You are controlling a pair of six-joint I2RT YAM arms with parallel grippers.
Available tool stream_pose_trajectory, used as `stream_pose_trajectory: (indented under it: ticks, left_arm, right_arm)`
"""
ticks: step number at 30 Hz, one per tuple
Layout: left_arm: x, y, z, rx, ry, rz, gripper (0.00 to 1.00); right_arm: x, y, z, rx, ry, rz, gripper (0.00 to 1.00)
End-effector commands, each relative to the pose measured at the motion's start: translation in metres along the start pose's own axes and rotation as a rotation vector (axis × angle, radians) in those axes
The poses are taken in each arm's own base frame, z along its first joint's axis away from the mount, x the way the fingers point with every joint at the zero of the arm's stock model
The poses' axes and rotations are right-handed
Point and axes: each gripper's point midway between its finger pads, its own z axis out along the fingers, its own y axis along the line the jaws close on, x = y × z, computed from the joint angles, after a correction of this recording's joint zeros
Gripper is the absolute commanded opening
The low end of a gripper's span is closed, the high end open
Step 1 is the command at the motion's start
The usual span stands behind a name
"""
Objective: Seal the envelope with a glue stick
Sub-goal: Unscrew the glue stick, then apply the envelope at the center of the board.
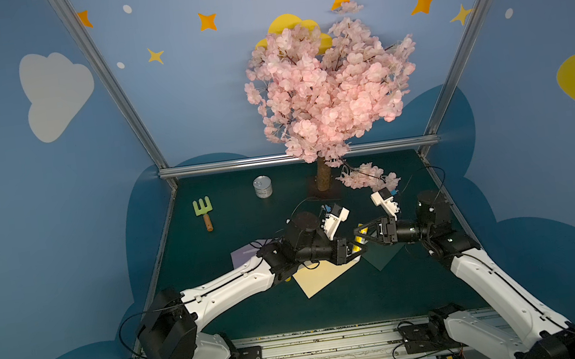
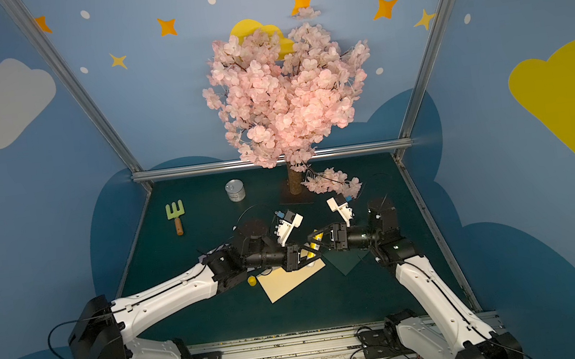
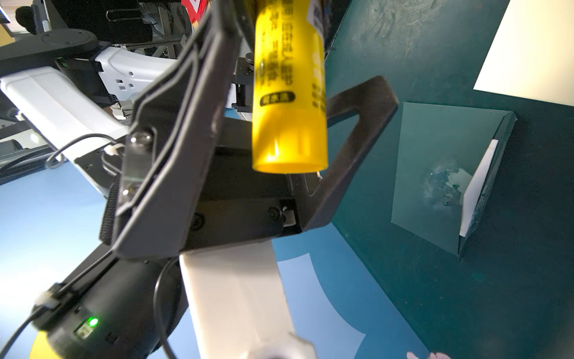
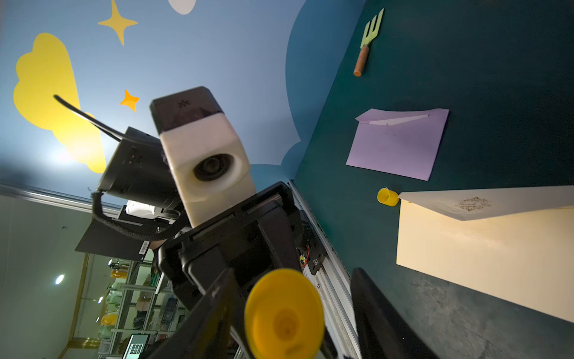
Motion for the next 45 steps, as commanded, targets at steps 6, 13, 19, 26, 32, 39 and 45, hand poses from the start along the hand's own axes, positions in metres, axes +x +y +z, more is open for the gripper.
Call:
stream_pose_trajectory:
  ticks: [6,13,19,26,32,39,45]
  left_arm:
    - [-0.007,-0.016,-0.004,0.086,-0.015,0.031,0.03]
    - [-0.001,-0.018,-0.002,0.107,0.008,0.029,0.03]
    - [0.004,-0.012,-0.003,0.094,0.017,0.013,0.09]
    - [-0.006,0.009,-0.019,0.038,-0.029,-0.016,0.80]
    - [-0.010,0.040,-0.026,-0.091,-0.020,0.009,0.92]
    - [0.004,0.077,-0.003,-0.181,0.090,0.106,0.92]
    - [0.006,0.114,0.032,-0.238,0.203,0.173,0.82]
  right_arm:
    - [0.002,0.022,0.000,-0.110,0.009,-0.103,0.53]
    - [0.001,0.025,0.000,-0.120,0.008,-0.118,0.31]
    - [-0.002,0.020,-0.001,-0.065,-0.010,-0.128,0.04]
    - [-0.011,-0.014,-0.014,0.252,-0.075,-0.176,0.00]
    - [-0.021,-0.084,-0.046,0.659,-0.175,-0.150,0.00]
    - [-0.021,-0.151,-0.102,1.063,-0.351,-0.046,0.00]
    - [-0.023,-0.179,-0.141,1.323,-0.404,-0.005,0.00]
